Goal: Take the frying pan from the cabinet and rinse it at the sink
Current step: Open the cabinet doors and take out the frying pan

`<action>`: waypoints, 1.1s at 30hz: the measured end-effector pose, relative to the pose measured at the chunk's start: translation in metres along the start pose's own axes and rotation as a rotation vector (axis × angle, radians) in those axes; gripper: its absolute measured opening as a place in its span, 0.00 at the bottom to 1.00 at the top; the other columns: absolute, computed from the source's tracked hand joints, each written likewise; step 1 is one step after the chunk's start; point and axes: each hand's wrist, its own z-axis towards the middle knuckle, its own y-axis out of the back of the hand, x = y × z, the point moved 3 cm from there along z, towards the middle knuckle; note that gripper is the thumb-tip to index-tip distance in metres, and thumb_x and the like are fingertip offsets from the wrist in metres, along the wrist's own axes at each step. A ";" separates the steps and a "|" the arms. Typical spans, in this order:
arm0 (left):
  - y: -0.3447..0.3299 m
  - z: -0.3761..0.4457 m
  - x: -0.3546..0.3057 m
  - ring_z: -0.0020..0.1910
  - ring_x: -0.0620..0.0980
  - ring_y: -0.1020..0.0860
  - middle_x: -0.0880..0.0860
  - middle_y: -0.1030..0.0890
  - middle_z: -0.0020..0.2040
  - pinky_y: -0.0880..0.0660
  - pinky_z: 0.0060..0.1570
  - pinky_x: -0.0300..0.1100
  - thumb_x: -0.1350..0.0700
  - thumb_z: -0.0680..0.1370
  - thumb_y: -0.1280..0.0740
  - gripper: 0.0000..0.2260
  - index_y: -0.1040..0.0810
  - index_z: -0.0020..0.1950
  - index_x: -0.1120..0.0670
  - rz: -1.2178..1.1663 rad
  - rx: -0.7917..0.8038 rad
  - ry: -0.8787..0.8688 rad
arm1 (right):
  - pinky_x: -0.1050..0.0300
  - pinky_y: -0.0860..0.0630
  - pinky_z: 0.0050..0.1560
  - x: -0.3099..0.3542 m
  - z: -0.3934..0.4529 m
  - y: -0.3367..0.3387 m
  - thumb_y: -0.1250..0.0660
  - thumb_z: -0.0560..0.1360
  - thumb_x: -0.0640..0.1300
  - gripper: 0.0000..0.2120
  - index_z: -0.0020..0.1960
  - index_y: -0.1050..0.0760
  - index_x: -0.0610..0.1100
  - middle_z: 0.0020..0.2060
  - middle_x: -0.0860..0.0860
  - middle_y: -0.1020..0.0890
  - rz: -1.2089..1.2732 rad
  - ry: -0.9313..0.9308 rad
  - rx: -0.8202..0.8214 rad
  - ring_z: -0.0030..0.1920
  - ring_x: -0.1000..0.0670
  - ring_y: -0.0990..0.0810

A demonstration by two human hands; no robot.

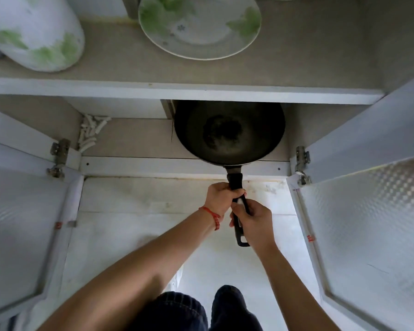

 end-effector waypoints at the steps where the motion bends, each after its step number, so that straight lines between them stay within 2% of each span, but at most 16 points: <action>1: 0.001 -0.010 -0.001 0.32 0.51 0.23 0.52 0.20 0.30 0.23 0.31 0.37 0.66 0.71 0.33 0.07 0.22 0.33 0.59 0.002 -0.007 0.009 | 0.61 0.26 0.25 0.004 -0.009 0.001 0.35 0.74 0.38 0.11 0.33 0.27 0.40 0.25 0.46 0.22 -0.008 -0.003 0.008 0.23 0.54 0.22; 7: 0.008 -0.084 -0.012 0.33 0.53 0.23 0.56 0.21 0.33 0.25 0.34 0.41 0.65 0.71 0.34 0.07 0.22 0.33 0.60 0.030 -0.029 0.049 | 0.65 0.28 0.25 0.031 -0.074 0.008 0.35 0.74 0.37 0.11 0.33 0.27 0.37 0.22 0.49 0.23 -0.025 -0.049 0.023 0.22 0.54 0.23; 11: 0.009 -0.142 -0.022 0.30 0.54 0.24 0.56 0.21 0.32 0.28 0.26 0.38 0.66 0.71 0.34 0.11 0.22 0.29 0.58 0.013 -0.040 0.082 | 0.62 0.27 0.26 0.055 -0.127 0.017 0.35 0.74 0.38 0.12 0.32 0.27 0.39 0.20 0.52 0.23 -0.003 -0.112 0.049 0.24 0.52 0.22; 14: 0.008 -0.183 -0.029 0.31 0.55 0.24 0.57 0.21 0.32 0.27 0.28 0.39 0.67 0.70 0.34 0.11 0.22 0.29 0.58 0.002 -0.057 0.103 | 0.62 0.27 0.26 0.071 -0.163 0.025 0.35 0.74 0.39 0.11 0.33 0.27 0.39 0.21 0.52 0.23 0.020 -0.159 0.070 0.24 0.52 0.22; 18: 0.002 -0.245 -0.040 0.33 0.56 0.24 0.57 0.20 0.31 0.26 0.31 0.41 0.67 0.70 0.34 0.11 0.21 0.29 0.57 -0.016 -0.084 0.142 | 0.54 0.26 0.29 0.100 -0.218 0.041 0.35 0.74 0.38 0.11 0.33 0.27 0.38 0.23 0.49 0.23 0.060 -0.207 0.086 0.24 0.51 0.22; 21: -0.003 -0.292 -0.049 0.31 0.57 0.25 0.55 0.20 0.29 0.29 0.25 0.40 0.67 0.70 0.34 0.15 0.20 0.24 0.55 -0.011 -0.093 0.166 | 0.53 0.26 0.32 0.121 -0.261 0.055 0.35 0.74 0.38 0.10 0.35 0.26 0.37 0.26 0.47 0.22 0.065 -0.225 0.101 0.25 0.50 0.22; 25: -0.009 -0.355 -0.064 0.30 0.57 0.27 0.58 0.21 0.32 0.32 0.21 0.37 0.66 0.70 0.34 0.15 0.20 0.24 0.54 0.028 -0.068 0.175 | 0.57 0.26 0.29 0.150 -0.319 0.072 0.36 0.74 0.39 0.10 0.35 0.26 0.36 0.26 0.47 0.22 0.082 -0.255 0.101 0.24 0.52 0.22; 27: -0.010 -0.383 -0.072 0.31 0.57 0.27 0.57 0.20 0.30 0.30 0.24 0.39 0.66 0.70 0.34 0.14 0.20 0.25 0.55 0.048 -0.061 0.185 | 0.59 0.27 0.28 0.162 -0.344 0.078 0.35 0.74 0.40 0.11 0.34 0.26 0.37 0.25 0.48 0.23 0.098 -0.276 0.085 0.24 0.52 0.23; 30: -0.009 -0.419 -0.083 0.34 0.57 0.25 0.54 0.20 0.28 0.27 0.34 0.43 0.66 0.70 0.34 0.12 0.19 0.28 0.57 0.076 -0.058 0.227 | 0.56 0.25 0.29 0.178 -0.378 0.081 0.35 0.73 0.42 0.11 0.32 0.25 0.41 0.25 0.48 0.21 0.109 -0.299 0.050 0.25 0.50 0.21; 33: -0.001 -0.445 -0.087 0.37 0.57 0.22 0.53 0.18 0.30 0.24 0.43 0.47 0.66 0.69 0.33 0.06 0.19 0.34 0.61 0.124 -0.050 0.263 | 0.59 0.26 0.27 0.191 -0.409 0.076 0.35 0.73 0.40 0.10 0.34 0.26 0.38 0.27 0.46 0.22 0.210 -0.359 0.011 0.24 0.51 0.22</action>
